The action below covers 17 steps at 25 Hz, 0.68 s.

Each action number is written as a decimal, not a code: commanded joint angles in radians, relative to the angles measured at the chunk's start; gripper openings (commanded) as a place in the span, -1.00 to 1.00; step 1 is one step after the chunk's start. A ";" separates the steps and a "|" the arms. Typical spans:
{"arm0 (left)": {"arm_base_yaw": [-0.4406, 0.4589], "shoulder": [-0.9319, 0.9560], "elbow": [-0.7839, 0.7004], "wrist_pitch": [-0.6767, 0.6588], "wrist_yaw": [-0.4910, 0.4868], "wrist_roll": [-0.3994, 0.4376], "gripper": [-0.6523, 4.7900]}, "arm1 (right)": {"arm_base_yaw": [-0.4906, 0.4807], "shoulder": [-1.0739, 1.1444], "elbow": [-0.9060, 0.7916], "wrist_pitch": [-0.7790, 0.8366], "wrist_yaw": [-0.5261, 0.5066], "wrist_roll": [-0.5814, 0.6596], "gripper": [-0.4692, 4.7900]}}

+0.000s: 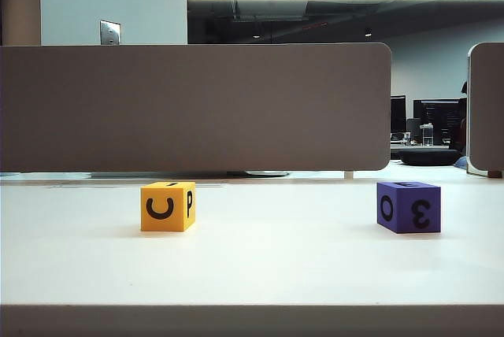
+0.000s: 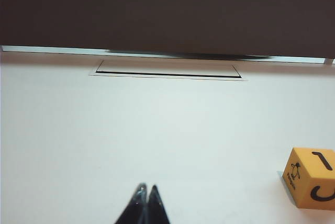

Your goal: Stack the letter block on the right onto the letter block on the left.

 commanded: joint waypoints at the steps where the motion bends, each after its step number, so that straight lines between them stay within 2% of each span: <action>1: 0.002 0.000 0.003 0.012 0.004 -0.003 -0.78 | 0.000 -0.002 -0.005 0.024 0.001 0.003 -0.83; 6: 0.002 0.000 0.004 0.012 -0.004 -0.003 -0.78 | 0.001 -0.002 -0.005 0.024 0.000 0.023 -0.83; 8: 0.000 0.000 0.023 0.013 -0.003 -0.063 -0.78 | 0.000 -0.002 -0.002 0.072 0.001 0.258 -0.83; 11: 0.001 0.002 0.115 0.010 -0.003 -0.120 -0.78 | 0.002 -0.002 0.037 0.180 -0.028 0.434 -0.84; 14: 0.001 0.065 0.275 -0.078 0.013 -0.122 -0.78 | 0.001 0.035 0.193 0.053 -0.016 0.421 -0.84; 15: 0.001 0.137 0.363 -0.130 0.016 -0.121 -0.78 | 0.000 0.077 0.273 0.000 -0.016 0.382 -0.84; 17: 0.001 0.257 0.482 -0.152 0.043 -0.106 -0.78 | 0.000 0.169 0.389 -0.035 -0.016 0.325 -0.84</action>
